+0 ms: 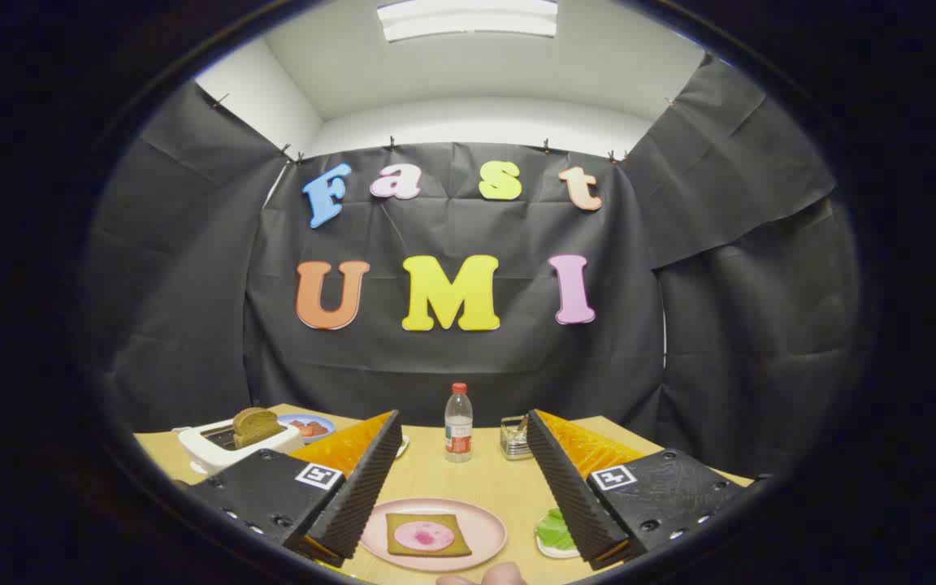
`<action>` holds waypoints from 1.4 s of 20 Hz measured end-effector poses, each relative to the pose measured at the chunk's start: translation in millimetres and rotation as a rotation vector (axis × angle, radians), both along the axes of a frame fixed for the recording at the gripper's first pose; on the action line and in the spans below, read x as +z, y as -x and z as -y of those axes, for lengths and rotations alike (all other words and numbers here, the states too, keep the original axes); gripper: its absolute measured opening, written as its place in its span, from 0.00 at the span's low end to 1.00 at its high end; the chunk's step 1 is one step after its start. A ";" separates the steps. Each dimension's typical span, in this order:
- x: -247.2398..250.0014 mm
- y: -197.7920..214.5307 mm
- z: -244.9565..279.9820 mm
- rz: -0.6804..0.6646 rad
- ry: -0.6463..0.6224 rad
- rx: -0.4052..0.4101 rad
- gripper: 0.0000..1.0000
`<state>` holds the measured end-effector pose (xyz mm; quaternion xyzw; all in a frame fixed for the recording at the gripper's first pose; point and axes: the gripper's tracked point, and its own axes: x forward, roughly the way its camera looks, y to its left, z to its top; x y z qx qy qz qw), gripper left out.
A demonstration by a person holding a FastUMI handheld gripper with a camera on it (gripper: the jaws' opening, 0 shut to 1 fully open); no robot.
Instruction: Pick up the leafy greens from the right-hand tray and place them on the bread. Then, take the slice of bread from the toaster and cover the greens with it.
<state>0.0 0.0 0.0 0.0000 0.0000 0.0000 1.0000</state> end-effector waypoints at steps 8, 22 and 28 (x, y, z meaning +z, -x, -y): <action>1.3 1.9 1.8 0.002 0.002 -0.008 0.95; 2.0 5.4 15.4 0.000 -0.008 -0.029 0.95; -5.8 8.0 38.8 -0.021 0.004 -0.051 0.95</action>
